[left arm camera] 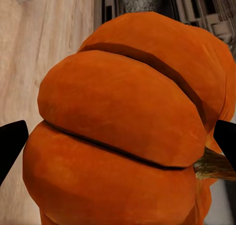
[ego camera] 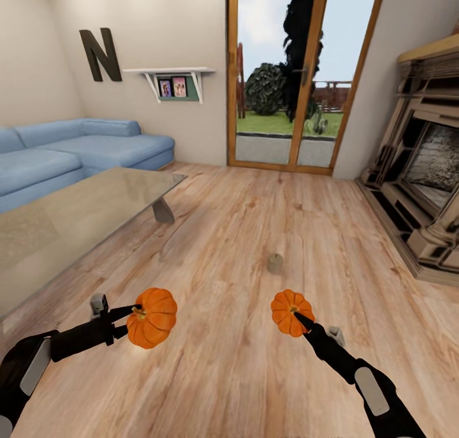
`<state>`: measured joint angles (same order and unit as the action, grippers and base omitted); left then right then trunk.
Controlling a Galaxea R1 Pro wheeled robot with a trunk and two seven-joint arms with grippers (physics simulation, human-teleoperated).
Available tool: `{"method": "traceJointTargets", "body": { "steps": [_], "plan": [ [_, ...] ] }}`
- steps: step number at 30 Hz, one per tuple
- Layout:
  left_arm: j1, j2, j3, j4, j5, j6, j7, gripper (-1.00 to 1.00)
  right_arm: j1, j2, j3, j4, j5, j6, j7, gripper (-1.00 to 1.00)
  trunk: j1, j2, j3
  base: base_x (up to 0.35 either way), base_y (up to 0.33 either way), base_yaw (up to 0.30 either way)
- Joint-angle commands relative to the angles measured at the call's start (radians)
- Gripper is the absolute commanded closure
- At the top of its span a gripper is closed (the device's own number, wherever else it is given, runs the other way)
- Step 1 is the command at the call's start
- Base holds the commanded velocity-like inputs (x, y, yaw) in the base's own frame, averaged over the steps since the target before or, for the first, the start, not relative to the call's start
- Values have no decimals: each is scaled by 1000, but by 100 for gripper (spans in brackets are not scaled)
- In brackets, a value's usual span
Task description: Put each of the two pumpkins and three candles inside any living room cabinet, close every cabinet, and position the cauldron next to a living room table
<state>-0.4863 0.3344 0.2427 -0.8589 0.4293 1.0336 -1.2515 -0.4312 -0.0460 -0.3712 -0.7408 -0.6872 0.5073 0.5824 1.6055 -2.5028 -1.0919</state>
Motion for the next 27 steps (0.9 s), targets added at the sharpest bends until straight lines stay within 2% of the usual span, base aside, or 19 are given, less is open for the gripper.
{"method": "traceJointTargets", "body": {
  "steps": [1, 9, 19, 27],
  "plan": [
    [0, 0, 0, 0, 0, 0, 0, 100, 0, 0, 0, 0, -2, 0, -1, 100, 0, 0, -1, -122, -239, 190],
    [0, 0, 0, 0, 0, 1, 0, 100, 0, 0, 0, 0, -2, -1, -1, 100, 0, 0, -12, -124, -246, 190],
    [-1, 1, 0, 0, 2, 5, -1, 100, 0, -1, -1, 5, -10, 0, -2, 100, 0, 0, -26, -17, -33, 190],
    [-3, 2, 1, 0, 2, 5, -2, 100, 0, -1, -2, 5, -11, -2, -2, 100, -4, 2, -6, -1, 0, 190]
  ]
}}
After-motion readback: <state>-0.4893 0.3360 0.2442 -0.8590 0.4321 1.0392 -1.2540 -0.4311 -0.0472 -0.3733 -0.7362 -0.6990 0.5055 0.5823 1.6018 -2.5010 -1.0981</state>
